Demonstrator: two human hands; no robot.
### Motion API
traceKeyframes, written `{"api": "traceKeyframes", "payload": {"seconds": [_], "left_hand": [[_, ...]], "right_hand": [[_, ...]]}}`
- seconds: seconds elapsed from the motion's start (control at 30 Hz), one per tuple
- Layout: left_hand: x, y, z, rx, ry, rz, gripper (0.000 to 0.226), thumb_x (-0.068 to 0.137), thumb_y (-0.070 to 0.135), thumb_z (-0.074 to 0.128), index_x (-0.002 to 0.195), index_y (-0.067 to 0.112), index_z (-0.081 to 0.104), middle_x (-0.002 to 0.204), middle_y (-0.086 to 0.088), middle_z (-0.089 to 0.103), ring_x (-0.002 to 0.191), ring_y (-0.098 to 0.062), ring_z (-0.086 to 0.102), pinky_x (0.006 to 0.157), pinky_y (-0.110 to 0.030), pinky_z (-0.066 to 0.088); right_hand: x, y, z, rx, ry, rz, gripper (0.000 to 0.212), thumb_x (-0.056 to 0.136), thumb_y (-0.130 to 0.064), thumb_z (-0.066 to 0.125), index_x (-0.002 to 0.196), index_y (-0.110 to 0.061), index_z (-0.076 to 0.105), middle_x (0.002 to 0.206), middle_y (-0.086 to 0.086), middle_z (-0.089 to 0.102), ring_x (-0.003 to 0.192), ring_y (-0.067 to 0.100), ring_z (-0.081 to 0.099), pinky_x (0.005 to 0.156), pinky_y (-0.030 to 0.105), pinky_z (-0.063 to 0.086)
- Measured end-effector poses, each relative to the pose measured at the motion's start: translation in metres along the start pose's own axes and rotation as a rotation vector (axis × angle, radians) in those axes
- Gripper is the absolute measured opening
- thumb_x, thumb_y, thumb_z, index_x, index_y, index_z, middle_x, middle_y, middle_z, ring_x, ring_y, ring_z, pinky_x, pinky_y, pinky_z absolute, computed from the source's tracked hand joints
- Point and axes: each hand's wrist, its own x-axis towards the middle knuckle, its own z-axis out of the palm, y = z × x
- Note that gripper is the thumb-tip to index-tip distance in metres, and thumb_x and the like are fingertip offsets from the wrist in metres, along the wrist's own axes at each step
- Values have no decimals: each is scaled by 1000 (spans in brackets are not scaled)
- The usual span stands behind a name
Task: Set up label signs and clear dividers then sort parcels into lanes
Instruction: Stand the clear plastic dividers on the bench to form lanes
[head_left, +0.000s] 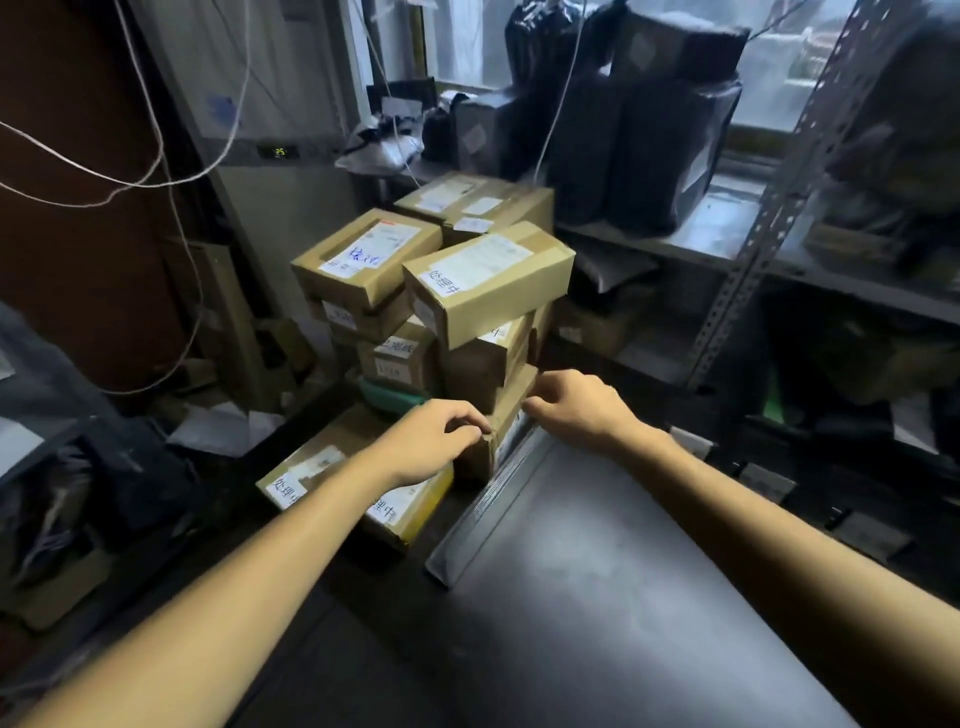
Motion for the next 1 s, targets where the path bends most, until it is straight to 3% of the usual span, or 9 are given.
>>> {"api": "traceKeyframes", "payload": {"seconds": [0.1,0.2,0.3,0.47,0.7,0.8,0.87,0.93,1.0], "left_hand": [[40,-31,15,-1,-79,-27,16,95,20,56,102,25,70,95,9,71,92,-9,66,83,-30,53],[82,-64,36,-3,-144,-62,16,94,19,58,106,27,65,98,5,68,88,-12,63,89,-35,53],[107,-95,59,22,-199,-89,19,93,21,59,111,28,65,102,6,65,86,-9,58,87,-29,50],[122,-118,64,16,-298,-120,20,93,27,57,110,32,66,101,12,62,81,2,56,77,-22,45],[139,-118,40,106,-440,-54,23,95,24,55,113,24,69,114,3,69,99,-13,63,92,-29,50],[140,-111,27,184,-545,-27,24,96,27,53,115,24,67,115,3,67,98,-11,59,91,-29,48],[140,-104,17,223,-627,-5,25,97,28,52,117,23,66,114,2,67,96,-12,59,90,-30,48],[139,-95,8,251,-679,25,25,97,30,51,118,24,65,113,1,67,98,-13,61,93,-35,50],[137,-84,-2,280,-682,65,29,97,32,52,122,24,63,119,1,65,105,-14,61,96,-38,50]], "right_hand": [[33,25,38,-59,8,186,28,92,-47,53,98,-21,62,90,3,68,77,23,69,73,38,60],[73,43,78,-66,-10,335,41,94,-53,50,110,-16,59,100,8,68,88,28,70,81,46,60],[97,55,115,-93,-23,448,59,93,-58,50,128,-11,43,116,13,64,106,34,64,88,48,55],[111,57,143,-120,-67,485,46,90,-21,62,123,-10,31,109,15,65,97,34,65,83,49,57],[113,44,133,-37,-79,596,57,91,-16,60,134,-9,24,109,18,64,95,34,66,83,48,58],[109,28,121,-17,-106,612,91,90,-6,59,154,-10,-5,107,21,64,88,34,67,76,47,61],[105,15,110,-7,-91,618,102,89,-3,57,151,-7,-24,106,23,65,87,35,68,76,47,60],[101,4,96,15,-37,627,96,93,-8,54,151,-2,-22,106,23,66,87,35,68,78,46,60],[93,-6,77,27,-4,644,78,93,-11,55,152,1,6,107,20,65,90,33,69,78,42,60]]}}
